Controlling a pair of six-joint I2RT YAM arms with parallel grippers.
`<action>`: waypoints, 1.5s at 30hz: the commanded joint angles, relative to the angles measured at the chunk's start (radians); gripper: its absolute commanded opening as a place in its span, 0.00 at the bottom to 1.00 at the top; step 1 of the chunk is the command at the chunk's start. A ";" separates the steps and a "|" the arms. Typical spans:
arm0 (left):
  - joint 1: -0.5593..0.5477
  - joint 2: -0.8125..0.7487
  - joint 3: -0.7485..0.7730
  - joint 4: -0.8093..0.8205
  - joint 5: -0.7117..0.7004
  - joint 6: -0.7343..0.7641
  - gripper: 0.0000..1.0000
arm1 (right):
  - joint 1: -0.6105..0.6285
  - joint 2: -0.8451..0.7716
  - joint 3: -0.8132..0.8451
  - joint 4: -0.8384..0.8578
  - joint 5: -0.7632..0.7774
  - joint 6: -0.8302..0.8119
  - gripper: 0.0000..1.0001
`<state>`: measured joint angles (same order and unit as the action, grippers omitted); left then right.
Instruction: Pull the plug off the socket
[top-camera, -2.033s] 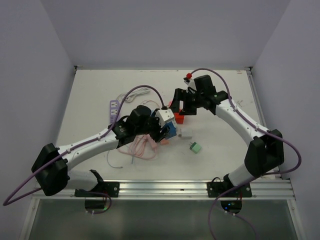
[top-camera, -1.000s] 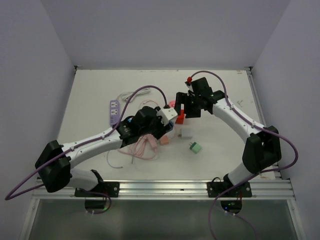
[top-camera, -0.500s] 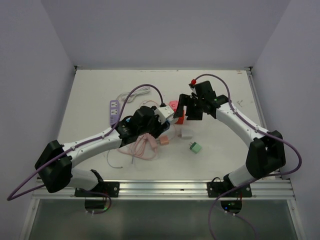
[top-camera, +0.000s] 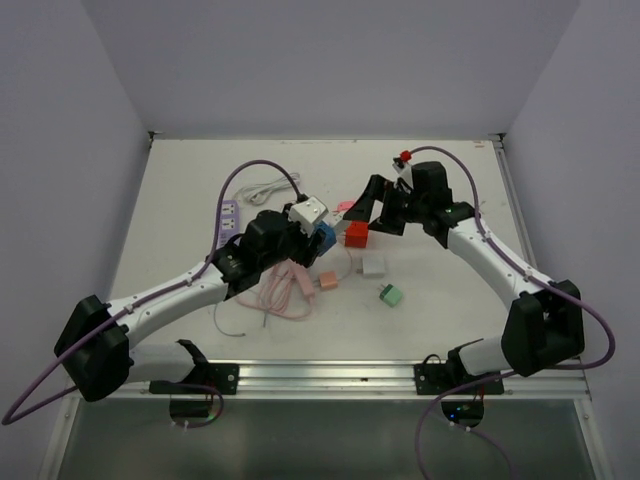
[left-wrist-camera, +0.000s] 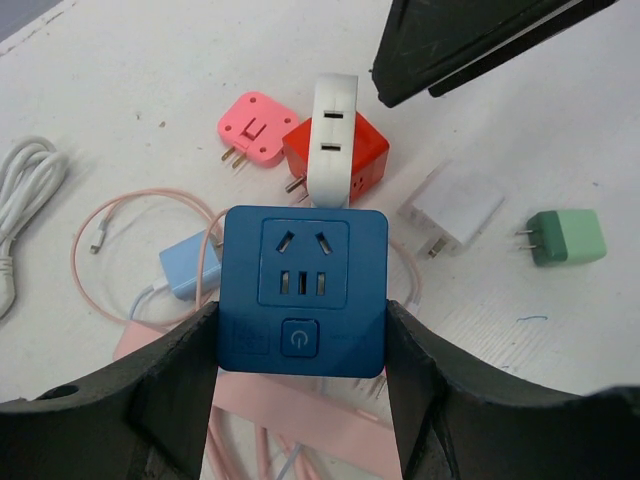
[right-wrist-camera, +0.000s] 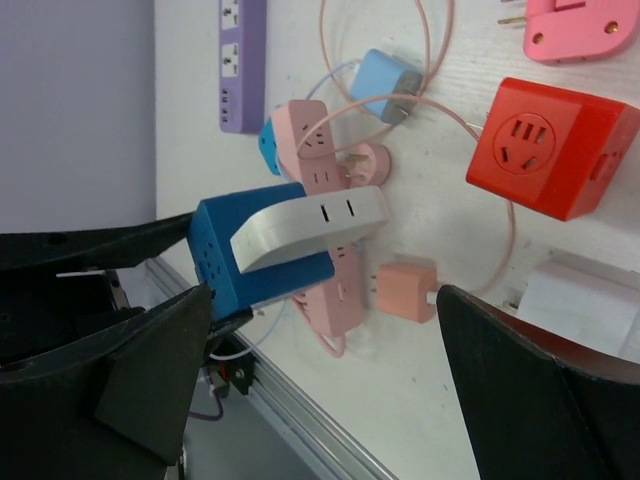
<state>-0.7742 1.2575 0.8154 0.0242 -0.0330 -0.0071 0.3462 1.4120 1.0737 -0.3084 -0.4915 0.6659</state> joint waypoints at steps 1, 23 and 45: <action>0.006 -0.050 -0.016 0.172 0.054 -0.096 0.00 | -0.003 -0.057 -0.020 0.144 -0.026 0.086 0.99; -0.013 -0.026 -0.021 0.290 0.062 -0.246 0.00 | 0.030 -0.091 -0.129 0.341 0.128 0.227 0.99; -0.034 -0.058 -0.053 0.255 -0.028 -0.315 0.00 | 0.051 -0.120 -0.176 0.376 0.183 0.238 0.45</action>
<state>-0.8055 1.2407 0.7700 0.2222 -0.0334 -0.2958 0.3977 1.3323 0.8856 0.0601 -0.3550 0.9222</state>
